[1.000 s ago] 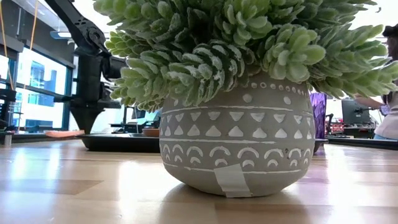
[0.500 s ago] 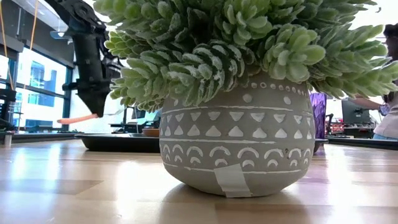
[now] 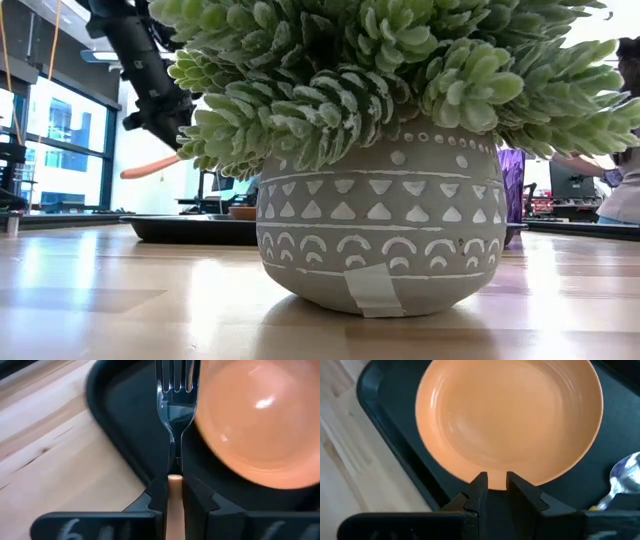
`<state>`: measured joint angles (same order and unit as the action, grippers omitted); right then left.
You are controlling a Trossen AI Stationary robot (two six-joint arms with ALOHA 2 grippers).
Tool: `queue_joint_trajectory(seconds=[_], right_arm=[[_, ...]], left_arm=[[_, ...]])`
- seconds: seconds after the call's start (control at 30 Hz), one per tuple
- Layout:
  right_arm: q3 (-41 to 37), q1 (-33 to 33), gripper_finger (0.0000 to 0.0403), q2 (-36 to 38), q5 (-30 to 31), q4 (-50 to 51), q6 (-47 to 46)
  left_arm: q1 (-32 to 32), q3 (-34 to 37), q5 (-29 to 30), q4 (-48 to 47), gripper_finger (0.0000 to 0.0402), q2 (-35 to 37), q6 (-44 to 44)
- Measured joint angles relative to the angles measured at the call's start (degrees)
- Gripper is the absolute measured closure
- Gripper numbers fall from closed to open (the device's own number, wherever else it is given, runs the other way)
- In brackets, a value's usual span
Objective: Pick and place plate/cup/fork/spoon on tray
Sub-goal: Put the yellow fork on the black tray
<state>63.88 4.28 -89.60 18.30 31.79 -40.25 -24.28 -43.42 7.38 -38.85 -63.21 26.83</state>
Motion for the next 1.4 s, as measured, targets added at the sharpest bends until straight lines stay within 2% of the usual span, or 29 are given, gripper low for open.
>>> queue_joint_trajectory(seconds=[0.23, 0.4, 0.53, 0.67, 0.83, 1.0, 1.2, 1.4], right_arm=[[0.0, 7.65, 0.0341, 0.0, 8.6, 0.15, -7.09], [0.0, 13.8, 0.0341, 0.0, 17.96, 1.94, -12.22], [0.0, 18.15, 0.0341, 0.0, 26.65, 7.47, -18.35], [-0.49, 21.91, 0.0341, -0.01, 34.66, 15.8, -28.38], [-7.26, 25.2, 0.0341, -0.04, 39.58, 17.15, -41.31], [-14.57, 26.73, 0.0341, -0.07, 44.47, 10.59, -50.23], [-16.23, 25.94, 0.0341, -0.07, 48.37, 3.99, -49.31], [-13.37, 23.16, 0.0341, -0.04, 50.19, -0.75, -41.04]], left_arm=[[6.28, 0.0, -0.02, 5.89, 0.0376, 0.27, -0.97], [10.31, 0.0, 0.0, 10.72, 0.0375, 0.27, -1.0], [12.8, 0.0, 0.0, 13.72, 0.0374, 0.27, -1.01], [14.83, 0.0, 0.06, 17.75, 0.0376, 0.27, -1.01], [16.74, 0.0, 0.21, 22.65, 0.0375, 0.27, -1.21], [17.99, -0.02, 0.48, 26.65, 0.0375, 0.25, -1.62], [19.24, -0.02, 2.38, 31.03, 0.0376, 0.23, -3.77], [20.02, -0.07, 3.08, 33.56, 0.0373, 0.23, -6.56]])
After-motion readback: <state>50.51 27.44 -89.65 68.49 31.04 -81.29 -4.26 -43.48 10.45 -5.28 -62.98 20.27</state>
